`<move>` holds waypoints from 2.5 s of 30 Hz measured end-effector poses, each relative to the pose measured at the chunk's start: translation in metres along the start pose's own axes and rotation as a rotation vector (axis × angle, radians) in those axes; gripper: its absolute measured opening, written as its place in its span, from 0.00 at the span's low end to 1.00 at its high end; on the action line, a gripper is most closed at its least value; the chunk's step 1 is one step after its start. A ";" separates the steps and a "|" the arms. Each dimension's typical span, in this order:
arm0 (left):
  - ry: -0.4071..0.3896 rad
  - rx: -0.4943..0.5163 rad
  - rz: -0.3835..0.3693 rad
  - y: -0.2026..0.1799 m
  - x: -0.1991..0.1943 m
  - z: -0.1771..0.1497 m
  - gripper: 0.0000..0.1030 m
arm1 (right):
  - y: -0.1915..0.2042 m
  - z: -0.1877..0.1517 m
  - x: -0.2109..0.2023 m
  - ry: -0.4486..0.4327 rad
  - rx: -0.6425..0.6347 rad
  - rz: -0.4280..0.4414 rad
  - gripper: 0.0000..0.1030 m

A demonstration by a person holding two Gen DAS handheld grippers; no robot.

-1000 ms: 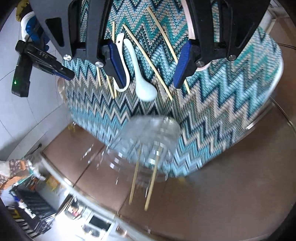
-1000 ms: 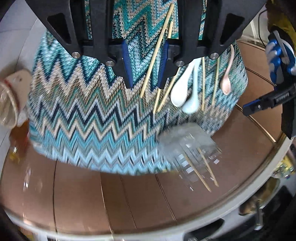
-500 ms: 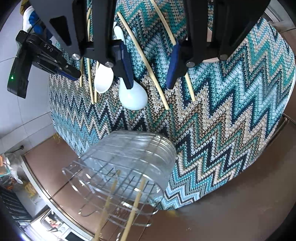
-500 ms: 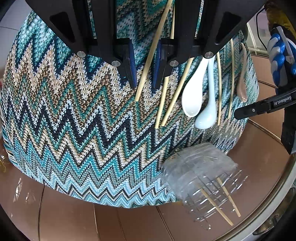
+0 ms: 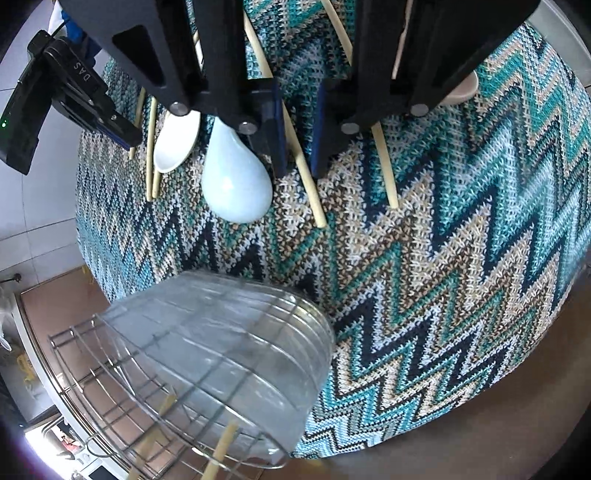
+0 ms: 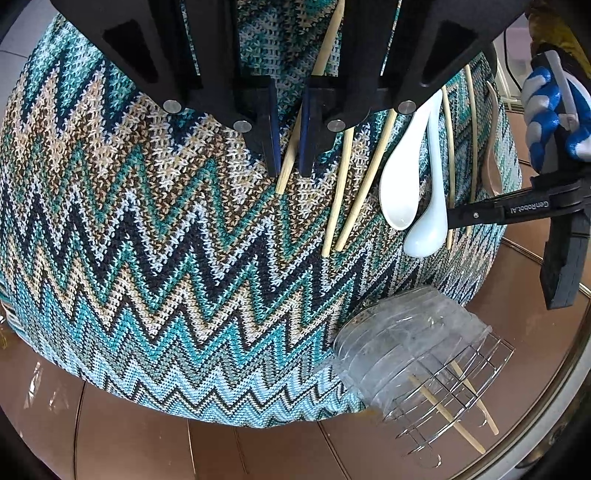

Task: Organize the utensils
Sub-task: 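Lower both tools toward the remaining chopsticks beside the spoons, then close the left tool on a chopstick while the right tool grasps another and lifts, then lower both held chopsticks upright into the clear utensil holder, then open both tools to release the chopsticks in the holder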

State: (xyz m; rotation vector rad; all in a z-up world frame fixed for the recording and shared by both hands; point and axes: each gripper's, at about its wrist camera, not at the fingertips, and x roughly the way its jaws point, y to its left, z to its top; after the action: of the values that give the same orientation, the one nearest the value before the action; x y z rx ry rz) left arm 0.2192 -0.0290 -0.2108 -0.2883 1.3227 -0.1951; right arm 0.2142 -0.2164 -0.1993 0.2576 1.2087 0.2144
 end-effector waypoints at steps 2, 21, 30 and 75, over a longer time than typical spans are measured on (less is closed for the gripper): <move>-0.011 -0.003 0.002 -0.001 -0.001 -0.002 0.09 | -0.004 0.001 -0.002 -0.008 0.009 0.011 0.08; -0.548 0.164 -0.101 -0.010 -0.178 -0.039 0.04 | 0.045 -0.026 -0.151 -0.425 -0.134 0.125 0.05; -0.865 0.192 -0.140 -0.037 -0.258 0.000 0.04 | 0.102 0.040 -0.228 -0.800 -0.243 0.232 0.05; -0.886 0.271 -0.025 -0.007 -0.276 -0.064 0.39 | 0.080 -0.012 -0.235 -0.897 -0.250 -0.034 0.40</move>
State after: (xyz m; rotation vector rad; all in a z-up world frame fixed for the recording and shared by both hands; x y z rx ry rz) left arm 0.0920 0.0413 0.0320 -0.1286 0.4083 -0.2282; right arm 0.1207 -0.2094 0.0304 0.0885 0.2917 0.1860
